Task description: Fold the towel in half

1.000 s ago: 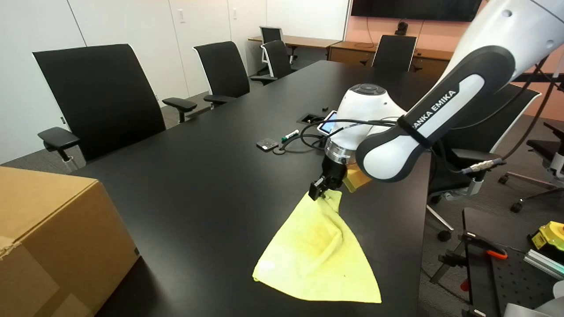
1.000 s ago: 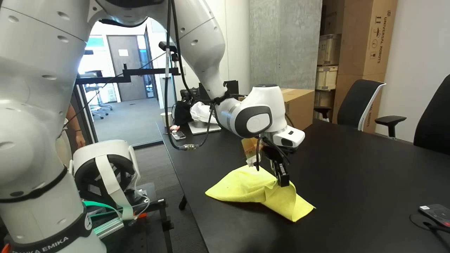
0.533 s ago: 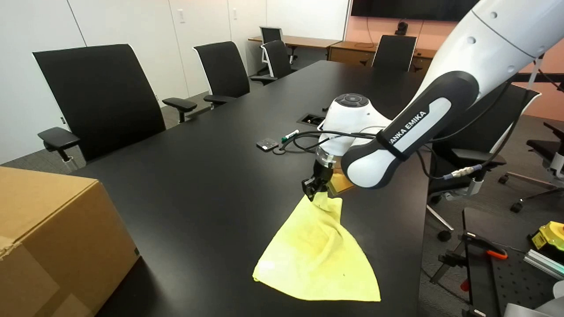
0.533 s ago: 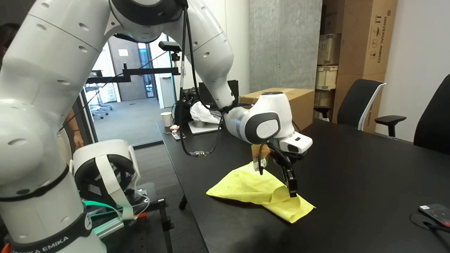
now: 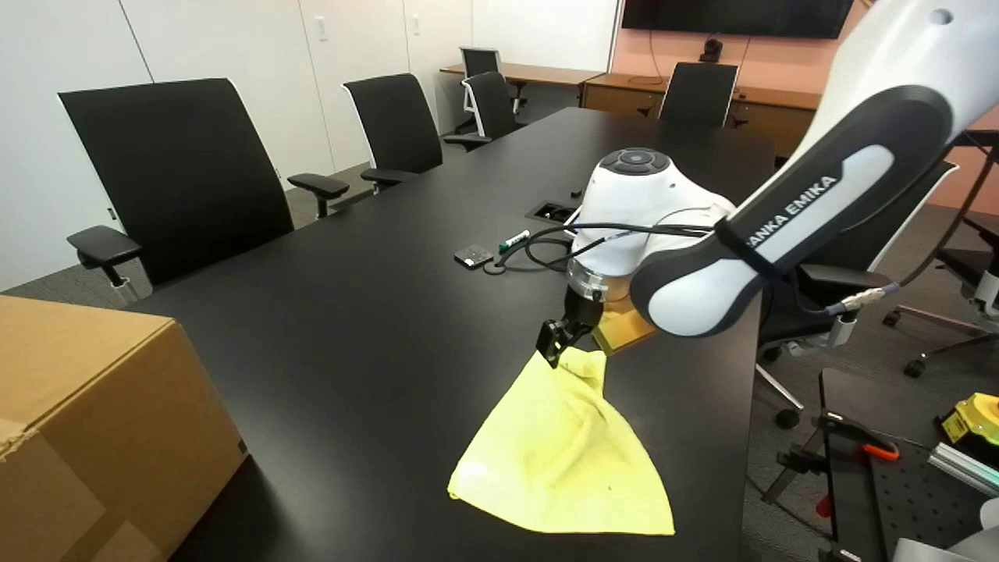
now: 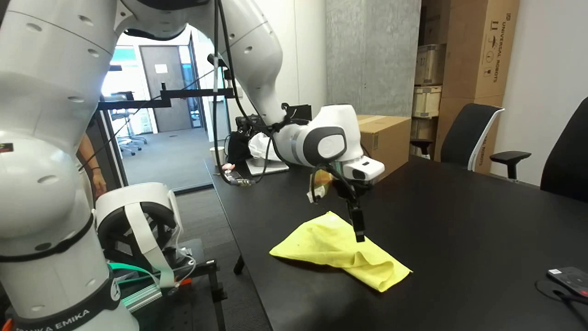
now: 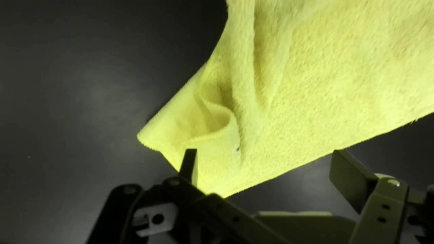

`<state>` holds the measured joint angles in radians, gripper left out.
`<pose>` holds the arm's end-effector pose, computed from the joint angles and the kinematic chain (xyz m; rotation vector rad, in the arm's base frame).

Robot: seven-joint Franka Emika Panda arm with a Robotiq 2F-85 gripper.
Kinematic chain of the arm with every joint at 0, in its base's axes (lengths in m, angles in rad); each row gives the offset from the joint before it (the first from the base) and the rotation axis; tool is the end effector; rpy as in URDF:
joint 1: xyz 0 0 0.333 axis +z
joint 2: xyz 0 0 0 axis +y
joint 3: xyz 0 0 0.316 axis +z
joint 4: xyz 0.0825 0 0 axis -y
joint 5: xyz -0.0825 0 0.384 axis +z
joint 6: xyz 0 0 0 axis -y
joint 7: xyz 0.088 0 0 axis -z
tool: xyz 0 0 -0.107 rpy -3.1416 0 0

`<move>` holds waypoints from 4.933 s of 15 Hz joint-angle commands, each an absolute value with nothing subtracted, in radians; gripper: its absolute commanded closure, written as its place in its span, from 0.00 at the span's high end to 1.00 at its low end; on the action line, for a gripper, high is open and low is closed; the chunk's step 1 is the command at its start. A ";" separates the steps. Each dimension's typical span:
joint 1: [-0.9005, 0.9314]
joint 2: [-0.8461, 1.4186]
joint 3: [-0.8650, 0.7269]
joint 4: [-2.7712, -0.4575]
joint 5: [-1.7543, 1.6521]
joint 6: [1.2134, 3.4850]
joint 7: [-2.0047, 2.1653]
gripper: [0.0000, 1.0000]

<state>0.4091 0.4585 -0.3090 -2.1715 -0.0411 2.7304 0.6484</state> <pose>0.5720 0.0583 0.1996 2.9489 -0.7112 0.2529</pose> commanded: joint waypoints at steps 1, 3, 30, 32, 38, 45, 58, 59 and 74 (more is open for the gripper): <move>0.449 0.269 -0.257 -2.326 -0.137 2.614 0.728 1.00; 0.432 0.204 -0.189 -2.377 -0.175 2.555 0.746 1.00; 0.346 0.413 0.031 -2.507 -0.104 2.914 0.561 1.00; 0.348 0.428 0.032 -2.504 -0.087 2.935 0.536 1.00; 0.361 0.469 0.011 -2.486 -0.051 2.965 0.462 1.00; 0.365 0.486 -0.009 -2.471 -0.041 2.966 0.431 0.77; 0.501 0.405 -0.150 -2.444 -0.136 2.846 0.488 0.04; 0.518 0.411 -0.166 -2.428 -0.158 2.835 0.500 0.07; 0.558 0.535 -0.187 -2.077 -0.431 2.750 0.541 0.09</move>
